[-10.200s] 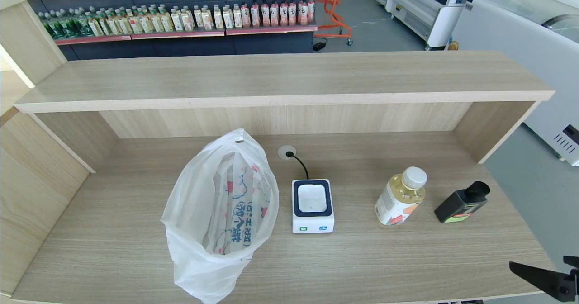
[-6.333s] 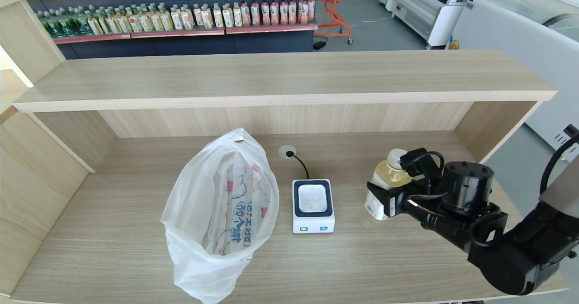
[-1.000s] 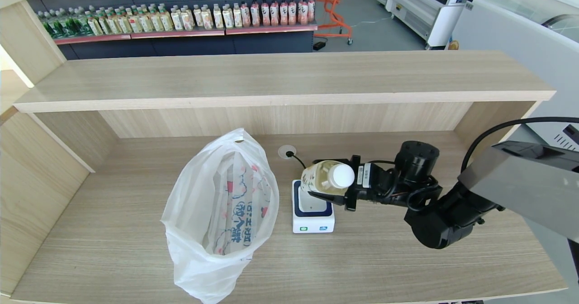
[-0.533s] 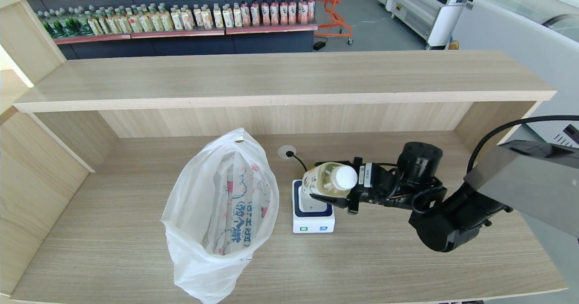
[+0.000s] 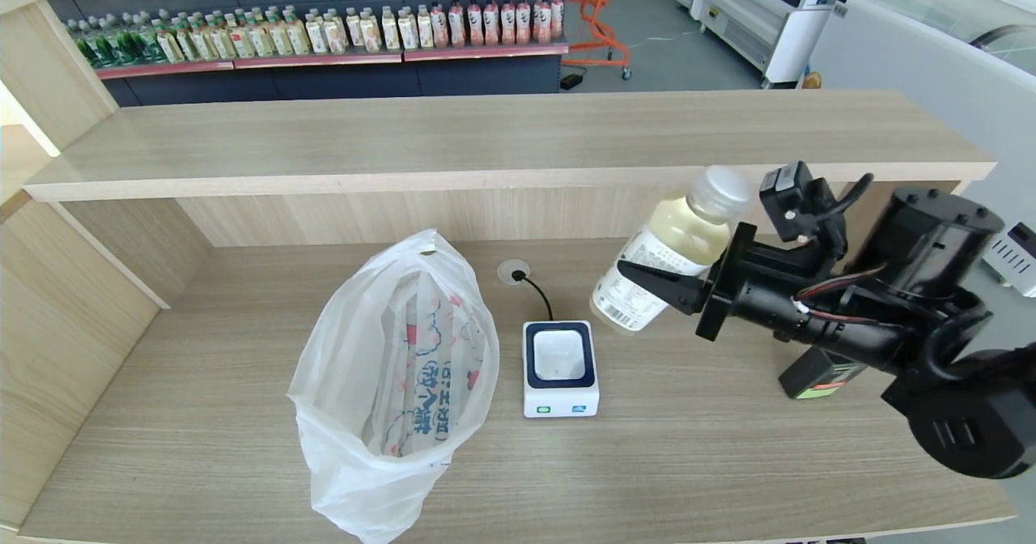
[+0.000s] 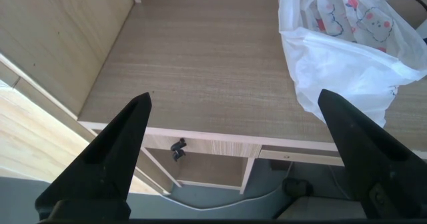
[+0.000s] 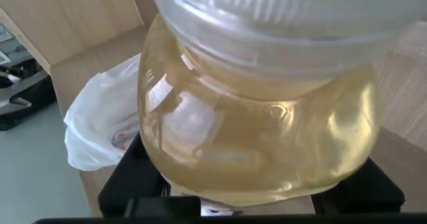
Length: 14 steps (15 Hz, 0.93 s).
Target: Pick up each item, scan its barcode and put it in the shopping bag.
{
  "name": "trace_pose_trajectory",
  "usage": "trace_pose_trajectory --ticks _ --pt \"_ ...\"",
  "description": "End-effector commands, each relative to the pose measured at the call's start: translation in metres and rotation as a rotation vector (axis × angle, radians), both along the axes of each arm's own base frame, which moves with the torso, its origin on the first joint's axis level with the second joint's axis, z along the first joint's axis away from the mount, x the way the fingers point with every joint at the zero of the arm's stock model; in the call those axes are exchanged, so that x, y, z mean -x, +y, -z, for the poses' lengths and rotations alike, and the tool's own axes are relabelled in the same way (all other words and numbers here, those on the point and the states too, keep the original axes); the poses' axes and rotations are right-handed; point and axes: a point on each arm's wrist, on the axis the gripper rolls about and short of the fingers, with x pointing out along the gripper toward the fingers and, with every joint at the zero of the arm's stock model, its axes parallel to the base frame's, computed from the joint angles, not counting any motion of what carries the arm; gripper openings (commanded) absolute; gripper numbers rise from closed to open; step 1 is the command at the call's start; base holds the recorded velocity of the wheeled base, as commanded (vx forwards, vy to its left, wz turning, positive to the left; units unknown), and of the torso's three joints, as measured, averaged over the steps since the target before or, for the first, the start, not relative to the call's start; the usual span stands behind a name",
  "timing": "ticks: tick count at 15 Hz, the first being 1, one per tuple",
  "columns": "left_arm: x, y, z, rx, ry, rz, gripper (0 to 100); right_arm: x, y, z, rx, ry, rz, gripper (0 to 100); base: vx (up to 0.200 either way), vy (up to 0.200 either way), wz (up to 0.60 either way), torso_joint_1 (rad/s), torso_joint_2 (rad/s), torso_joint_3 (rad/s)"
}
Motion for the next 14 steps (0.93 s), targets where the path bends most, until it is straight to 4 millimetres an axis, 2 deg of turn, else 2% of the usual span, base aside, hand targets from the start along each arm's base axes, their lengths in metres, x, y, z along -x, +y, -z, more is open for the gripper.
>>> trace_pose_trajectory --ticks 1,4,6,8,11,14 --pt "0.000 0.000 0.000 0.000 0.000 0.000 100 0.055 -0.026 -0.020 -0.080 0.170 0.110 0 0.000 0.000 0.00 0.000 0.00 0.000" --pt "0.000 0.000 0.000 0.000 0.000 0.000 100 0.068 -0.034 -0.018 -0.093 0.312 0.196 0 0.000 0.000 0.00 0.000 0.00 0.000" --pt "0.000 0.000 0.000 0.000 0.000 0.000 100 0.076 -0.039 -0.023 -0.091 0.324 0.245 0 0.000 0.000 0.00 0.000 0.00 0.000" --pt "0.000 0.000 0.000 0.000 0.000 0.000 100 0.087 -0.046 -0.038 -0.091 0.328 0.259 0 0.000 0.000 0.00 0.000 0.00 0.000" --pt "0.000 0.000 0.000 -0.002 0.000 0.000 100 0.093 -0.049 -0.040 -0.090 0.341 0.263 0 0.000 0.000 0.00 0.000 0.00 0.000" --pt "0.000 0.000 0.000 0.002 0.000 0.000 100 0.094 -0.050 -0.042 -0.137 0.383 0.263 0 -0.200 0.000 0.00 0.002 0.00 0.001"
